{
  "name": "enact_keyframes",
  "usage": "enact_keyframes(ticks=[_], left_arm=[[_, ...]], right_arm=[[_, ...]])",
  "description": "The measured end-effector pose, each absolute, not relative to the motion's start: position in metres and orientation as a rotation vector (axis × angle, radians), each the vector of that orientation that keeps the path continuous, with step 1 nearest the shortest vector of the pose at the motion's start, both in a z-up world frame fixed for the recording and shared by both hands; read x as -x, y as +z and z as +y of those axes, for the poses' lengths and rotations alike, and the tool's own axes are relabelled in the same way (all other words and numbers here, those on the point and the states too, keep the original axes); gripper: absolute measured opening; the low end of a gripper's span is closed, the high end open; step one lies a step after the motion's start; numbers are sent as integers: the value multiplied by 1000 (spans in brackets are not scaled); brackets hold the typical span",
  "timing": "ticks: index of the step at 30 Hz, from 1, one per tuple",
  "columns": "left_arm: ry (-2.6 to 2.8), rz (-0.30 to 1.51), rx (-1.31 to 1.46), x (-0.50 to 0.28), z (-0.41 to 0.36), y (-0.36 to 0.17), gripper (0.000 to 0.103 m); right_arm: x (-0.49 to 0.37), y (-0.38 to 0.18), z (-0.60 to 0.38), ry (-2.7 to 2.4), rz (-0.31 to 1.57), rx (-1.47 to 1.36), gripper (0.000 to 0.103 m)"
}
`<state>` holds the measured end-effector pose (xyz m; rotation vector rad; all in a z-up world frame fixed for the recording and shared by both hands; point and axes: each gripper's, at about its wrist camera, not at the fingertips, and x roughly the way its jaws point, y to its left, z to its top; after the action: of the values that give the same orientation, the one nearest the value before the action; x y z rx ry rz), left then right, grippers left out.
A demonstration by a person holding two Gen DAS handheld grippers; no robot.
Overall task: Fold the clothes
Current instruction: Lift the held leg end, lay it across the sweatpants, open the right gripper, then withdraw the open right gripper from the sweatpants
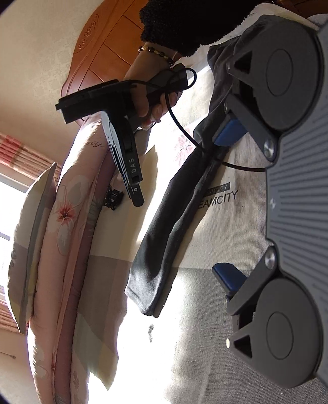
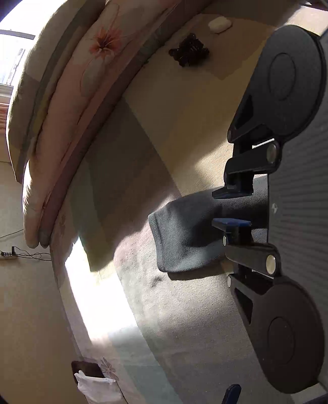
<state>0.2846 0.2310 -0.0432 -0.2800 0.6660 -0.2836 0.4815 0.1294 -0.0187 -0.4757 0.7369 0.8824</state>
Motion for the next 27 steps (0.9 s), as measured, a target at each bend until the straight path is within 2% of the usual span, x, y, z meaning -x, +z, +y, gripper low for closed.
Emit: enact_keyframes(ticks=[8, 16, 20, 23, 27], left_arm=[[-412, 725, 131, -296, 154, -56, 99], [-559, 754, 77, -307, 102, -92, 99], [-547, 796, 74, -315, 100, -105, 99], [-527, 795, 131, -322, 111, -108, 99], [-513, 788, 171, -326, 120, -106, 99]], right_arm=[[-459, -5, -35, 663, 784, 484, 27], [-428, -53, -135, 577, 879, 485, 28], [-415, -54, -178, 513, 877, 515, 30], [-418, -50, -216, 421, 866, 528, 39], [-433, -57, -256, 348, 895, 493, 39]])
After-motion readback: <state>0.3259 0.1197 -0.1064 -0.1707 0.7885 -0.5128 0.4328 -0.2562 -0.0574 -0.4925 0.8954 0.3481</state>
